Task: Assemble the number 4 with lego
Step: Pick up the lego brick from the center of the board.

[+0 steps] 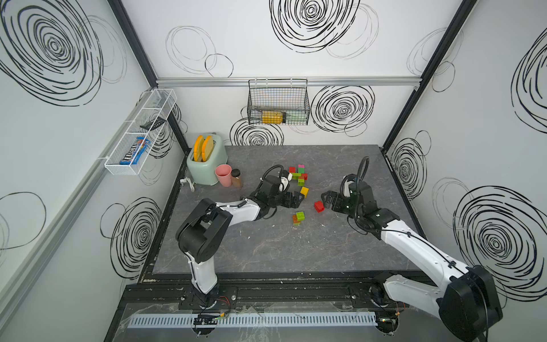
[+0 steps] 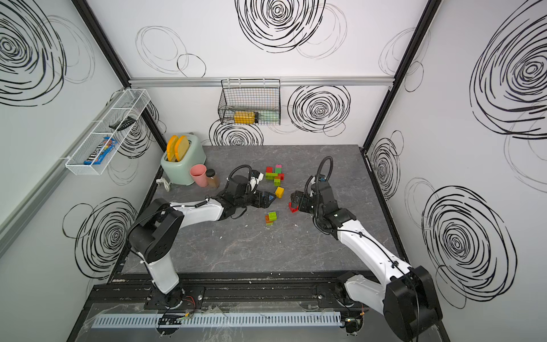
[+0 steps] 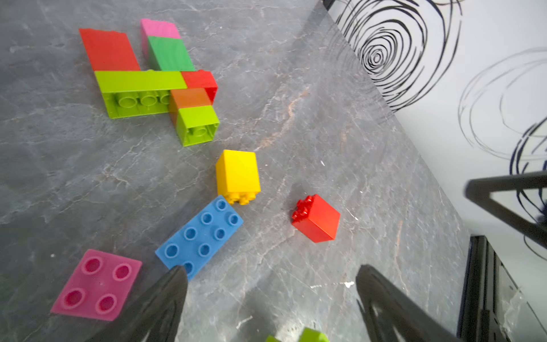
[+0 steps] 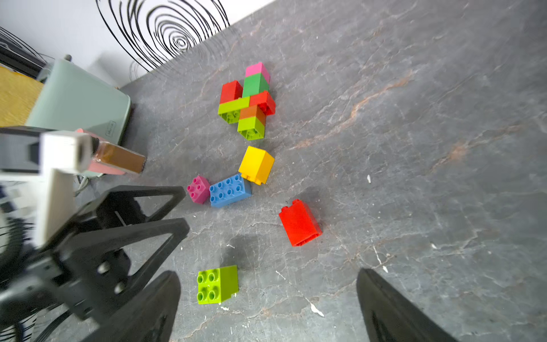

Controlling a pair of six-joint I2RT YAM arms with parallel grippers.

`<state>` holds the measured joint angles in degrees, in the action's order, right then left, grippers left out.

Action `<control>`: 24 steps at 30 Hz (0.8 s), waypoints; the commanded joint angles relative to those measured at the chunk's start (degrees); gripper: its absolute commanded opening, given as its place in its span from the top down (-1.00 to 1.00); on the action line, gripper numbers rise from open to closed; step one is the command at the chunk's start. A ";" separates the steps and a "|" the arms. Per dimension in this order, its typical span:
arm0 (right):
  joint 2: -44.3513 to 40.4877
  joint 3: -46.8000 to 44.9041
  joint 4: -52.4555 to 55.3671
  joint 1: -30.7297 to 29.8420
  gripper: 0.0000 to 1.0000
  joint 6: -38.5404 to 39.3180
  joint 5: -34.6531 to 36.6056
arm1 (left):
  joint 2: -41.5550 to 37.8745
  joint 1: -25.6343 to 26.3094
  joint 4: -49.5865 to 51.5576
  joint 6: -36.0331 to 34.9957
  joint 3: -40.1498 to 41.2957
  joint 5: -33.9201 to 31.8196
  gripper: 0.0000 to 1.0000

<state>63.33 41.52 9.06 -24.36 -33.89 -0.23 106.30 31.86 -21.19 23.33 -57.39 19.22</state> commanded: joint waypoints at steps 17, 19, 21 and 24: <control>-3.44 -1.44 1.23 0.97 -0.95 3.19 -0.33 | 8.19 -3.72 -6.48 -1.68 -0.40 5.97 -0.78; -3.56 -1.40 1.56 0.89 -0.95 3.30 -0.22 | 8.39 -4.18 -7.03 -2.18 -0.02 4.80 -0.78; -3.56 -1.44 1.81 0.89 -0.95 3.36 -0.14 | 8.86 -4.43 -7.78 -3.15 -0.15 4.36 -0.78; -3.65 -1.41 1.92 0.97 -0.95 3.30 -0.38 | 10.25 -4.26 -8.51 -5.99 -1.27 4.74 -0.79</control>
<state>59.94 39.05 9.67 -23.66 -31.09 -0.82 115.22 27.83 -25.87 20.75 -57.95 24.45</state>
